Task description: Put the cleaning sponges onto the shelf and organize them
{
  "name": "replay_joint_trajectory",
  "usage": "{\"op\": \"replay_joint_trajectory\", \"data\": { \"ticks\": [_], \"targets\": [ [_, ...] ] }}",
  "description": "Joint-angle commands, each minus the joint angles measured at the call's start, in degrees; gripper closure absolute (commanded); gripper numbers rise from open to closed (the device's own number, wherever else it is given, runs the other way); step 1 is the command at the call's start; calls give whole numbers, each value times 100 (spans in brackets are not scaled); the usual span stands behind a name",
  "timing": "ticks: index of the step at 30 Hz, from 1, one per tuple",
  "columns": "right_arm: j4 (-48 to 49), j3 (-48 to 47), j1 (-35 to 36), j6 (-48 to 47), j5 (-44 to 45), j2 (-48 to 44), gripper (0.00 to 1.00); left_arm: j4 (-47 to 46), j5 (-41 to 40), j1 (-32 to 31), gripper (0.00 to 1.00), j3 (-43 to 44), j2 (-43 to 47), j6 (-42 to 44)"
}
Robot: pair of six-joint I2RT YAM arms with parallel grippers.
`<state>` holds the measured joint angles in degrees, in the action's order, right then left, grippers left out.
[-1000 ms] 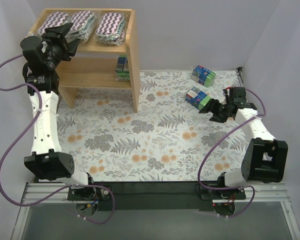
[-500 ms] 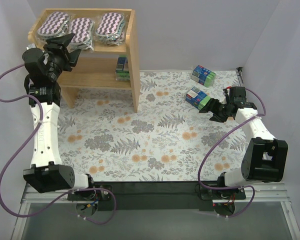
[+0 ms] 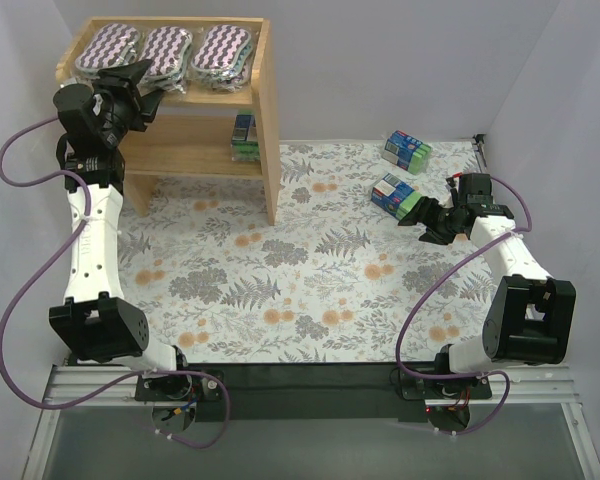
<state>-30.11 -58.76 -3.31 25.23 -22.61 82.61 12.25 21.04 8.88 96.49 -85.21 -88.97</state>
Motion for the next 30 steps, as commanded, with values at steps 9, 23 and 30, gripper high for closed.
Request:
{"op": "replay_joint_trajectory", "data": {
  "ticks": [9, 23, 30],
  "targets": [
    [-39, -215, -47, -54, 82, 18, 25, -110, -178, 43, 34, -692, 1225, 186],
    [-65, -768, -407, 165, 406, 466, 24, 497, 785, 61, 30, -2445, 2903, 1504],
    [40, -1874, -469, 429, 547, 1503, 25, 909, 1622, 69, 30, -4311, 4354, 2014]
  ]
}}
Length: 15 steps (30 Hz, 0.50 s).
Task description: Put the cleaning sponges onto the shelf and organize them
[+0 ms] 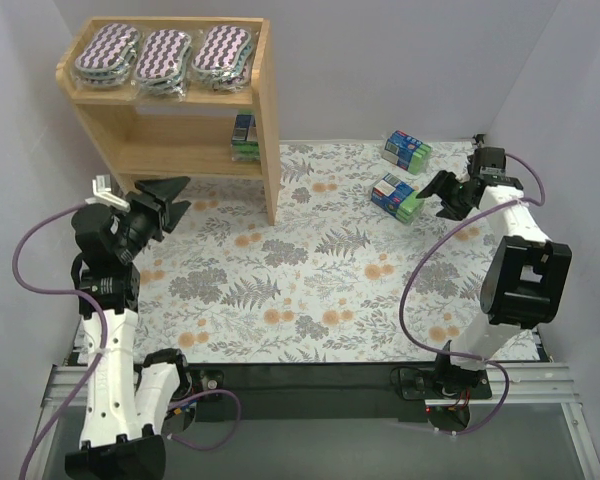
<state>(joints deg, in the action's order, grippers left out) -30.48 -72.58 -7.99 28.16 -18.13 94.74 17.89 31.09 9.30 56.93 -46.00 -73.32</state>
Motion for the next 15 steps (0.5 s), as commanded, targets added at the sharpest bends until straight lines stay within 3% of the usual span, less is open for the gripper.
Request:
{"op": "replay_joint_trajectory", "data": {
  "ticks": [1, 12, 15],
  "targets": [
    [77, -721, 8, 172, 108, 543, 26, 477, 626, 28, 30, -427, 608, 633],
    [349, -1215, 69, 567, -235, 1890, 31, 1761, 978, 19, 32, -463, 496, 1960],
    [464, -1259, 175, 603, -287, 2056, 38, 1963, 855, 19, 33, -551, 521, 2120]
  ]
}}
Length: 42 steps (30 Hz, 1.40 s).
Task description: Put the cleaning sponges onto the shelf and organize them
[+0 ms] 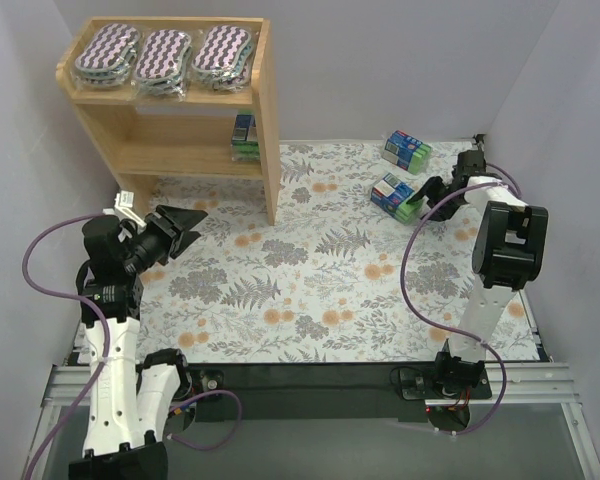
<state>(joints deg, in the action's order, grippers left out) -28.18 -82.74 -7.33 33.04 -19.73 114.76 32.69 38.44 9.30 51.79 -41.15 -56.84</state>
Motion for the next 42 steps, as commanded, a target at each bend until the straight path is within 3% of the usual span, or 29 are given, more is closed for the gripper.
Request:
{"op": "replay_joint_trajectory", "data": {
  "ticks": [1, 2, 5, 12, 14, 17, 23, 27, 34, 42],
  "targets": [
    [243, -277, 179, 115, -172, 99, 41, 476, 120, 28, 33, -90, 54, 489],
    [252, -313, 214, 107, -189, 151, 49, 493, 120, 28, 33, -195, 71, 490],
    [243, -375, 329, 63, -304, 231, 58, 502, 112, 19, 33, -301, 98, 586],
    [217, 90, 540, -403, -813, -155, 68, 765, -336, -42, 34, -590, 265, 1025],
    [173, 379, 566, -648, -945, -269, 77, 809, -416, -60, 34, -740, 344, 1061],
    [-28, 679, 610, -1069, -1226, -393, 82, 783, -346, -130, 34, -969, 432, 1113],
    [-398, 1285, 1023, -1747, -1499, -981, 82, 748, -162, -630, 34, -1092, 143, 1421],
    [-617, 1848, 1689, -2054, -1446, -1657, 80, 757, -29, -1123, 34, -969, -533, 1754],
    [-610, 2542, 2631, -1907, -1236, -2335, 78, 766, -705, -2114, 35, -837, -1220, 1993],
    [-170, 3035, 3299, -1362, -1297, -2652, 76, -367, -2014, -3592, 31, -1548, -1746, 668]
  ]
}}
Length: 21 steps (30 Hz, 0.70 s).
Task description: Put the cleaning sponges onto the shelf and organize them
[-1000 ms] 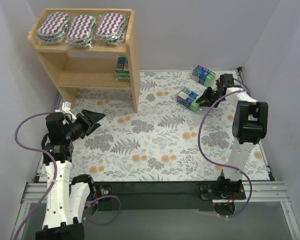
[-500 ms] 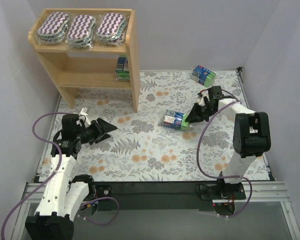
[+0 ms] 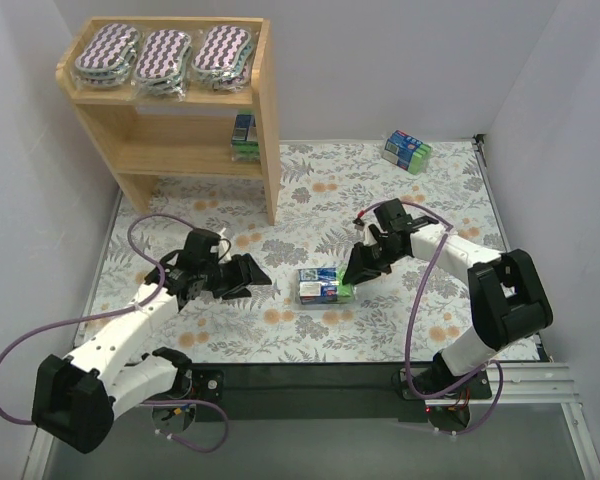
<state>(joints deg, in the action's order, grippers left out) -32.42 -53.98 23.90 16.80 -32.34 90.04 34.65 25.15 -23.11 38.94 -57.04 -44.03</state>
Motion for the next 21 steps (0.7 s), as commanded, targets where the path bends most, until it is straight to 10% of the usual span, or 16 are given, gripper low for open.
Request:
{"op": "replay_joint_trajectory", "data": {
  "ticks": [1, 15, 21],
  "targets": [
    [306, 177, 229, 297, -71, -162, 75, -713, -808, -613, 31, -325, -237, -720],
    [430, -8, 616, 421, -106, 128, 72, -2437, -1091, -1573, 32, -175, -1978, -589],
    [439, -96, 616, 429, -229, 163, 70, -2823, -1038, -1573, 61, -606, -2022, -571]
  ]
}}
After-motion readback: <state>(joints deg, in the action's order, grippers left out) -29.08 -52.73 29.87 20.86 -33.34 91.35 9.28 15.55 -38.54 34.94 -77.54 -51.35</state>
